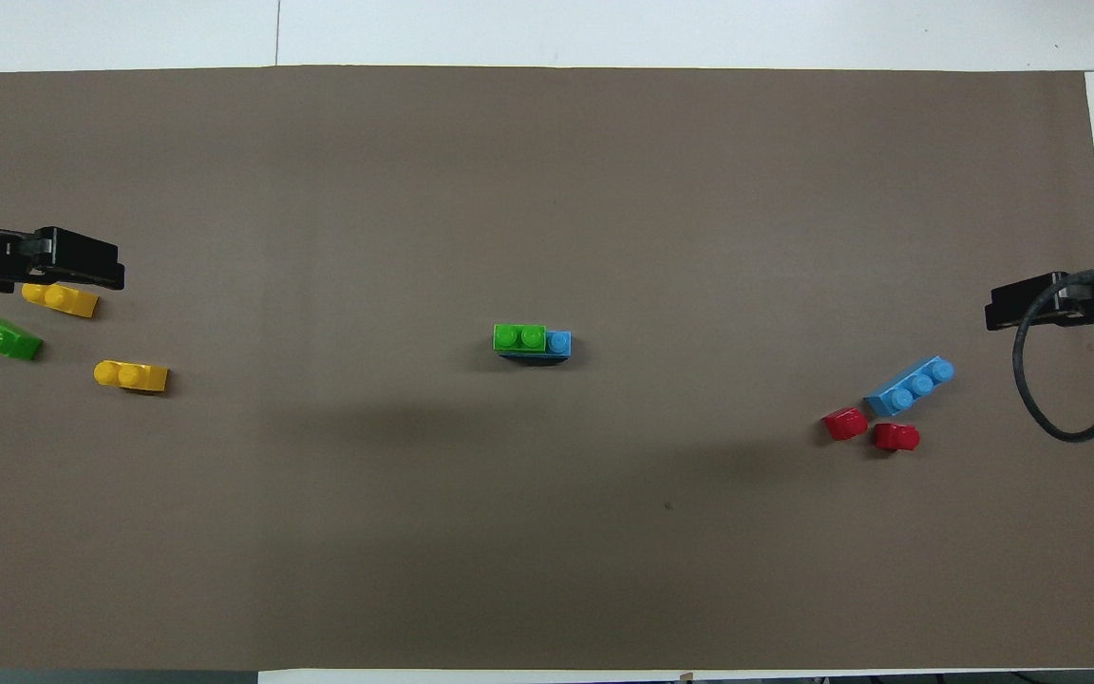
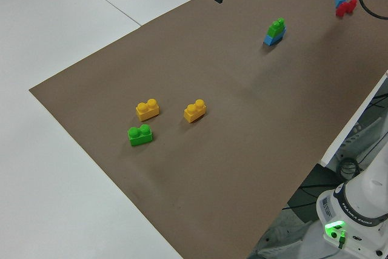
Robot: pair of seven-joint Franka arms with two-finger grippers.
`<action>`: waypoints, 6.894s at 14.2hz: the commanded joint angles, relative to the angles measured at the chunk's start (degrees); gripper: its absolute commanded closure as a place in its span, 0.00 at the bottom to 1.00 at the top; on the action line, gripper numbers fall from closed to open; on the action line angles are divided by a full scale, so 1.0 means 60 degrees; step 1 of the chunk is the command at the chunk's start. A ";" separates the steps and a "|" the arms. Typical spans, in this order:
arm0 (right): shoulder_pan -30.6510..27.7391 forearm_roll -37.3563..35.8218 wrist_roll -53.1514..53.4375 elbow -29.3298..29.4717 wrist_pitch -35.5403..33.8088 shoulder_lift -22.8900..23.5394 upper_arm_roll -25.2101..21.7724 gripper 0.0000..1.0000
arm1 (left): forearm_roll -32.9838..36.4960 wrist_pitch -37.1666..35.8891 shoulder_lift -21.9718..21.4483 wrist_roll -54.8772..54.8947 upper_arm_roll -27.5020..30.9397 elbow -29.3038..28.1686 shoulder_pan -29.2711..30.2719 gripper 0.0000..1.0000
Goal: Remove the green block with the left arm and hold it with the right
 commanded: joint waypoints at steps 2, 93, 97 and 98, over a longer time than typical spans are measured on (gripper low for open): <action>-0.0150 -0.0007 -0.0203 0.0136 -0.0098 0.0063 0.0072 0.00 | -0.0073 0.0040 0.0035 0.0190 -0.0002 0.0042 0.0051 0.00; 0.0940 0.3494 1.0308 -0.0948 0.4577 0.3725 -0.0250 1.00 | -0.0951 0.2342 -0.0594 -1.3967 -0.0003 -0.2464 -0.1725 1.00; -0.0732 0.3961 0.8794 -0.1269 0.3830 0.3740 -0.0250 1.00 | -0.0982 0.1797 -0.0566 -1.1521 0.0027 -0.2170 -0.0727 1.00; -0.1055 0.4108 0.8428 -0.1488 0.3843 0.3769 -0.0250 1.00 | -0.0996 0.1812 -0.0566 -1.0659 0.0027 -0.2199 -0.0435 1.00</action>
